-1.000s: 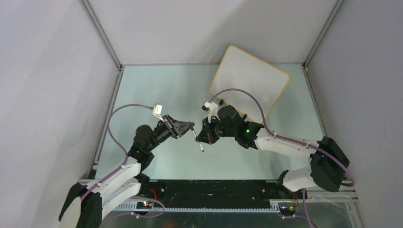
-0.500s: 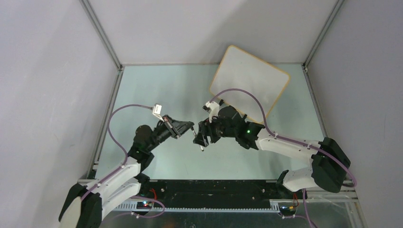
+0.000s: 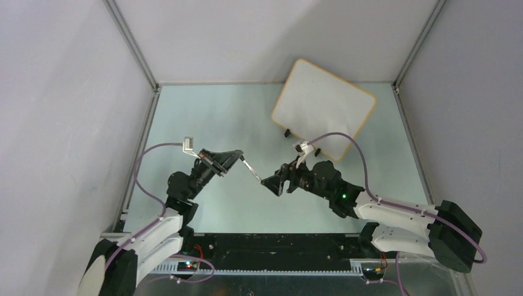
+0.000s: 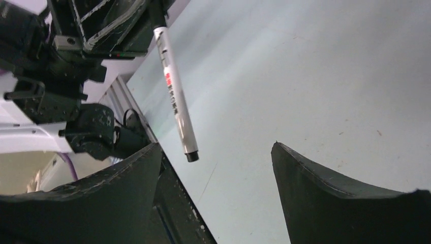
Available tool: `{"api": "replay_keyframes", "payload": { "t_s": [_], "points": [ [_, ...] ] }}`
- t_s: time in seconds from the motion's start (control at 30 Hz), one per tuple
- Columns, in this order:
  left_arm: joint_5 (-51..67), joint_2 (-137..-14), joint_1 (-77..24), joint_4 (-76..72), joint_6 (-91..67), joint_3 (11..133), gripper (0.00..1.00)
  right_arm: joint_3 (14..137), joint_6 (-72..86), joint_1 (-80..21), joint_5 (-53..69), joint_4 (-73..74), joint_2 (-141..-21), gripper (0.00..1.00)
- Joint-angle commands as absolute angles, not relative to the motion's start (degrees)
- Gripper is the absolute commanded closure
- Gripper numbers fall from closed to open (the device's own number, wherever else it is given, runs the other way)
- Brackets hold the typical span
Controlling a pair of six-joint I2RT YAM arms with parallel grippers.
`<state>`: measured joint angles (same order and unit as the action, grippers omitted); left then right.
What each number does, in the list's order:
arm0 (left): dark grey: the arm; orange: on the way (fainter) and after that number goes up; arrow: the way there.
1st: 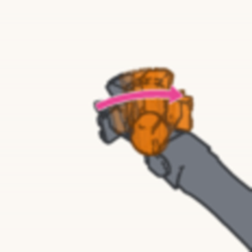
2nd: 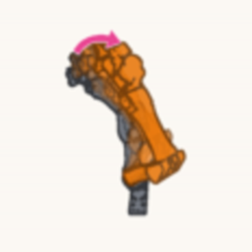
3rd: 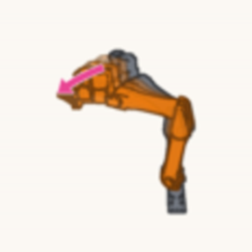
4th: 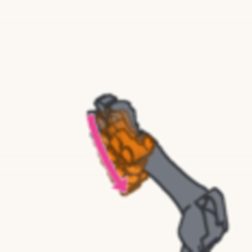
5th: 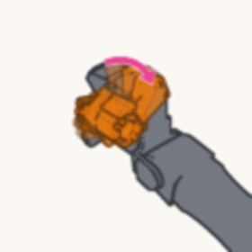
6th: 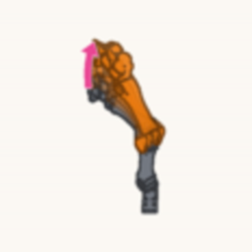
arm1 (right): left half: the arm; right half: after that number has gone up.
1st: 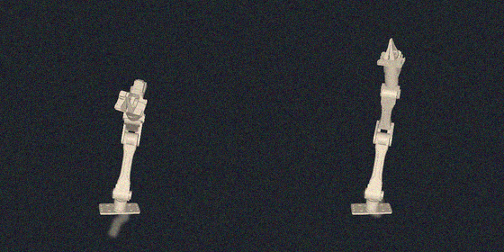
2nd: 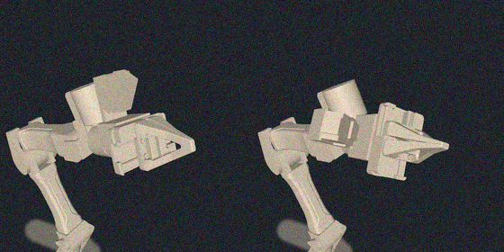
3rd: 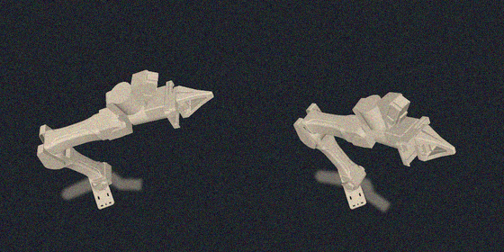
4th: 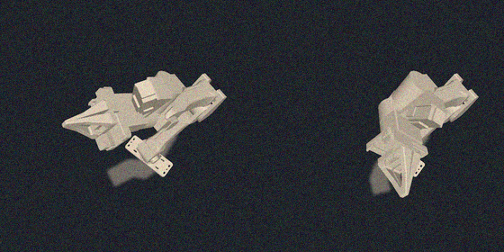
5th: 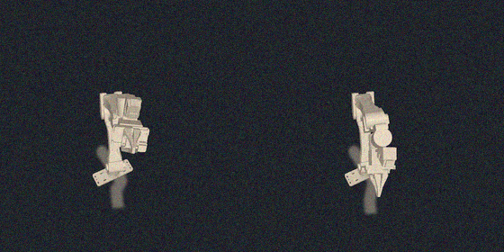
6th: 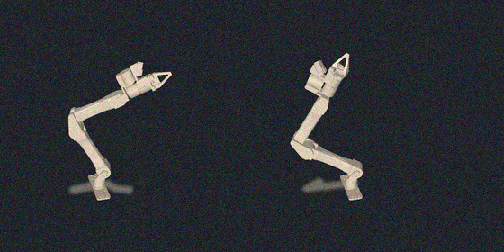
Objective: Write a sentence on the whiteboard
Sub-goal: Open the whiteboard marker at the center of the board.
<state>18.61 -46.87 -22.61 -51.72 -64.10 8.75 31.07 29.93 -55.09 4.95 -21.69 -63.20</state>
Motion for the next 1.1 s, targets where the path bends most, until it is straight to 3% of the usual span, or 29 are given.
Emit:
{"api": "replay_keyframes", "payload": {
  "t_s": [0.0, 0.23, 0.4, 0.57, 1.07],
  "points": [
    [15.4, -50.9, -22.1, -66.9, -68.4, 7.9, 1.0, 27.7, 32.7, -55.0, -3.8, -37.6, -60.2, 0.15],
    [13.0, -65.2, -22.0, -86.0, -66.6, 10.0, 1.0, 24.3, 35.4, -51.5, -6.7, -44.3, -62.4, 0.13],
    [19.0, -73.9, -21.5, -88.0, -60.0, 16.0, 1.0, 16.9, 38.2, -49.4, -5.9, -68.9, -70.8, 0.15],
    [19.2, -70.4, -21.0, -87.8, -57.2, 14.6, 1.0, 14.4, 42.3, -48.4, -0.9, -82.1, -81.3, 0.17],
    [19.8, -77.5, -21.4, -88.0, -64.0, 18.3, 1.0, 17.8, 37.3, -51.0, 1.4, -82.2, -80.2, 0.18]
  ]
}}
